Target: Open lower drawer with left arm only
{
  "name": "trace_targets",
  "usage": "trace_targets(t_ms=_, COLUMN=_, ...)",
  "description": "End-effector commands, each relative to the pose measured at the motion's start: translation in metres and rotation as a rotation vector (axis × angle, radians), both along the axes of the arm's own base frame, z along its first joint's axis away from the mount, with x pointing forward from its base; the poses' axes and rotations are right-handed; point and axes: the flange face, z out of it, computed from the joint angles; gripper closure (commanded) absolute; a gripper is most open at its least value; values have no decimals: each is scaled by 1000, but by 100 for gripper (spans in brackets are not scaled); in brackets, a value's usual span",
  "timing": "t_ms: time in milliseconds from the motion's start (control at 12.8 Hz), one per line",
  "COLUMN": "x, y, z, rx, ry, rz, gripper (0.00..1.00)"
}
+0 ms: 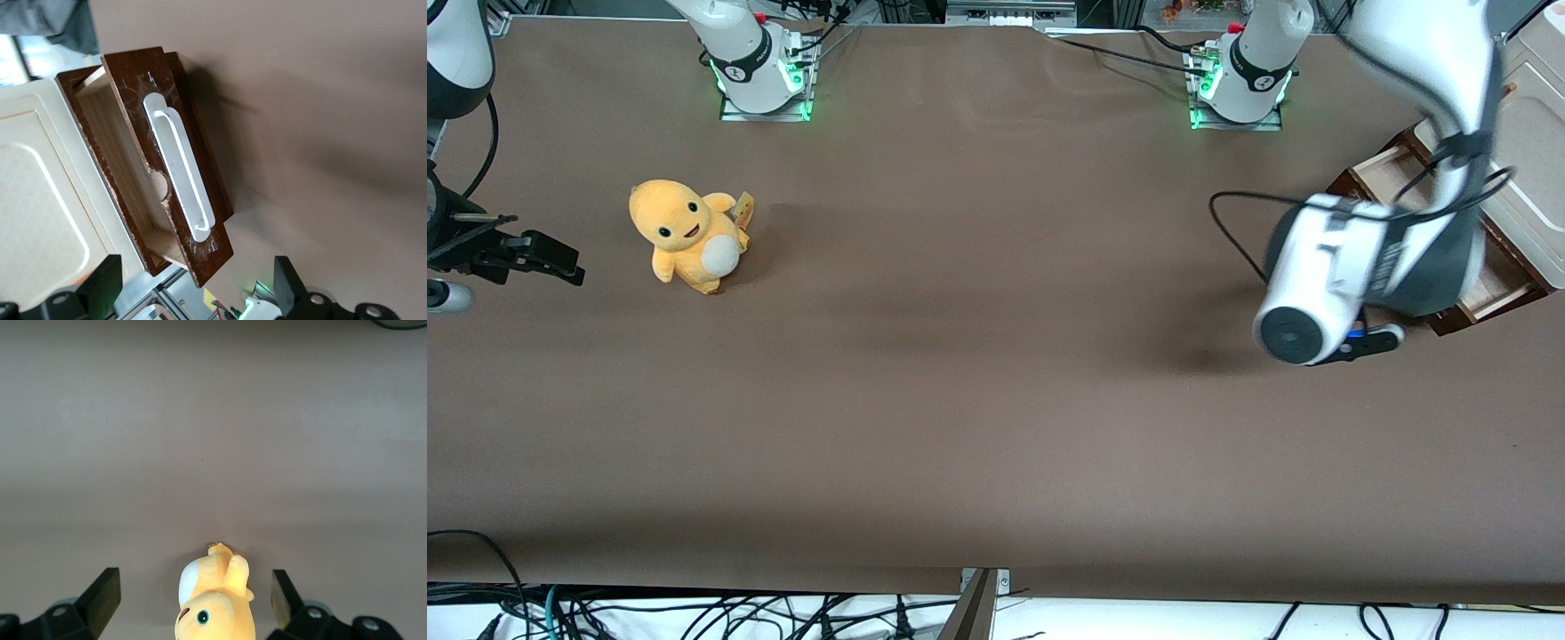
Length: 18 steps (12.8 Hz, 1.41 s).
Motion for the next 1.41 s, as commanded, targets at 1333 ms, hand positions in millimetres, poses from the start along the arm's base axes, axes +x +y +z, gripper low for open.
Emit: trace_targets(t_ms=1333, x=-42, y=32, z=187, rx=-680, ry=-470, rz=-311, gripper=0)
